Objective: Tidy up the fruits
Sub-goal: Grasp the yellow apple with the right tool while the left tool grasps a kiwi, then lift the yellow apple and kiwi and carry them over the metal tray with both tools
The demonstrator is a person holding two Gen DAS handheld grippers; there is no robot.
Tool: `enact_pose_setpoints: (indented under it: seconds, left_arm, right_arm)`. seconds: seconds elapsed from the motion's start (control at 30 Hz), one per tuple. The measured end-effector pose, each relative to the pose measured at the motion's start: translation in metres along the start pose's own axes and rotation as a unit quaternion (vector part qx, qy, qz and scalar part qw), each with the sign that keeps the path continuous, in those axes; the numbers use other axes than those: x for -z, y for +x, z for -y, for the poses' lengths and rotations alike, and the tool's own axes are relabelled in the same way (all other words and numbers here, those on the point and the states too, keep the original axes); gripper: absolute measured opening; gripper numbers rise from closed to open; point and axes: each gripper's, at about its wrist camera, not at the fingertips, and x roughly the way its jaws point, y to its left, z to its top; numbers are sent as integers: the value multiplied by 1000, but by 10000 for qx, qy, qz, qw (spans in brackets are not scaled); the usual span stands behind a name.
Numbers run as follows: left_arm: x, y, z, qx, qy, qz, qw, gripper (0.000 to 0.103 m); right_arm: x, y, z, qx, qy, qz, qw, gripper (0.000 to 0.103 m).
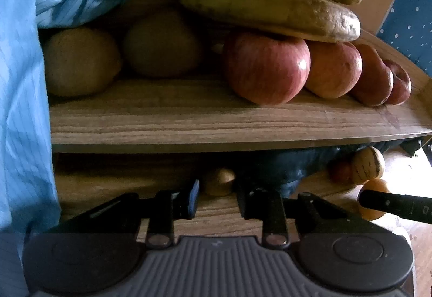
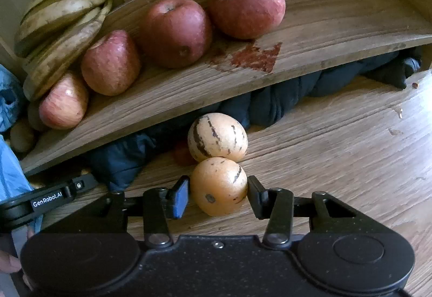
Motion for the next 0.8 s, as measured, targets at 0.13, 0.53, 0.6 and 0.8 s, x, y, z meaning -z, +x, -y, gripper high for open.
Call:
enact_pose_setpoints:
  seconds: [0.13, 0.53, 0.6, 0.8]
  left_arm:
    - [3, -4, 1, 46, 22, -28, 10000, 32]
    - [20, -16, 23, 342, 282, -244, 9987, 32]
    - [23, -19, 28, 395, 343, -294, 9982, 32]
    - [34, -26, 42, 565, 478, -404, 9964, 32]
  right_arm:
    - [0, -1, -3, -83, 4, -42, 10000, 48]
    - [8, 0, -25, -341, -113, -290, 9989, 47]
    - [9, -1, -26, -400, -96, -325, 9986, 48]
    - [15, -10, -21, -516, 20, -393, 9979, 47]
